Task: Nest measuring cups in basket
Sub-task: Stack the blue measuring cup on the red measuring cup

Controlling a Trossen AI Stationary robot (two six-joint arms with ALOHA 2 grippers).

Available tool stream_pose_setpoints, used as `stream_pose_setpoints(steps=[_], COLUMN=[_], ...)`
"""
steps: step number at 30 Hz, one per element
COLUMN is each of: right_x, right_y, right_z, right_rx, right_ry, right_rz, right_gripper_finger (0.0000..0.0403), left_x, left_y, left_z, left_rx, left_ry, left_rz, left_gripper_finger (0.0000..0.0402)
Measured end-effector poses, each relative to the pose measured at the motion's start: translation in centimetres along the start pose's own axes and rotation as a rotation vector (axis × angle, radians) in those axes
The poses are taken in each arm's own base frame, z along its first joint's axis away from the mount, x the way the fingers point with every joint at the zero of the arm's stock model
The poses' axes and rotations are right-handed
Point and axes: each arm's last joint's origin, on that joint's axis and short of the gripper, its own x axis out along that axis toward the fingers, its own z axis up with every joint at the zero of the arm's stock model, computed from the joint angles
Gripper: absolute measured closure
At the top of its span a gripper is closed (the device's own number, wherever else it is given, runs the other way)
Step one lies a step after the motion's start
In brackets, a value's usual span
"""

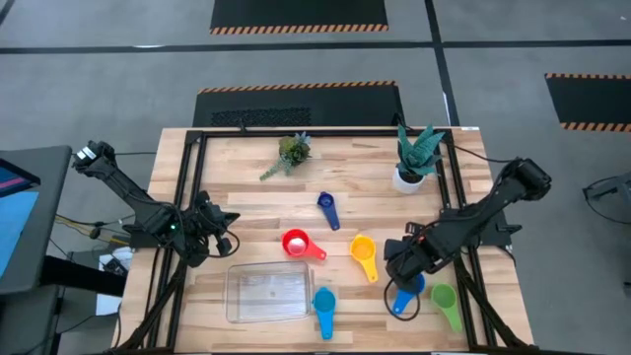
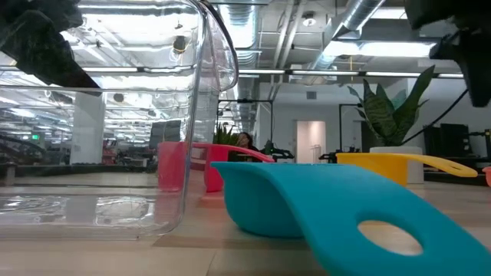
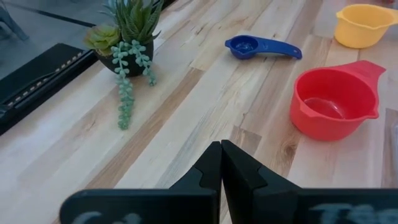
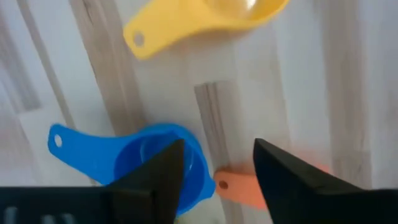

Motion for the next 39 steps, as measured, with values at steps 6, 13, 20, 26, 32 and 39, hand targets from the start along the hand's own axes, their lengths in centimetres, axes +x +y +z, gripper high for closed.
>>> stream_pose_setpoints(steps=[6,13,20,26,32,39], right_x=[1.1,2.7,5.0,6.2,6.5,6.5], right_y=[1.1,2.4,3.1,2.9,2.7,2.7], right_z=[-0.6,-1.3,-1.4,-0.9,-0.5,-0.4], right_rx=[-0.051,-0.108,-0.188,-0.250,-0.270,-0.282], right_ry=[0.051,0.096,0.158,0.181,0.200,0.193], right_rz=[-0.027,-0.079,-0.178,-0.231,-0.228,-0.218], right_gripper_finger=[0.0154,0.0171,0.0185,0.0199,0.0217,0.0237], left_x=[0.0,0.0,0.0,0.0,0.0,0.0], left_y=[0.0,0.0,0.0,0.0,0.0,0.0], left_z=[0.0,0.0,0.0,0.0,0.0,0.0], left_rx=[0.000,-0.001,-0.003,-0.005,-0.006,0.000], left_ry=[0.000,0.000,0.001,0.001,0.002,0.005], left_rz=[0.000,0.000,0.000,-0.001,-0.002,-0.004], left_gripper_finger=[0.0401,0.0401,0.0401,0.0401,0.0401,0.0401])
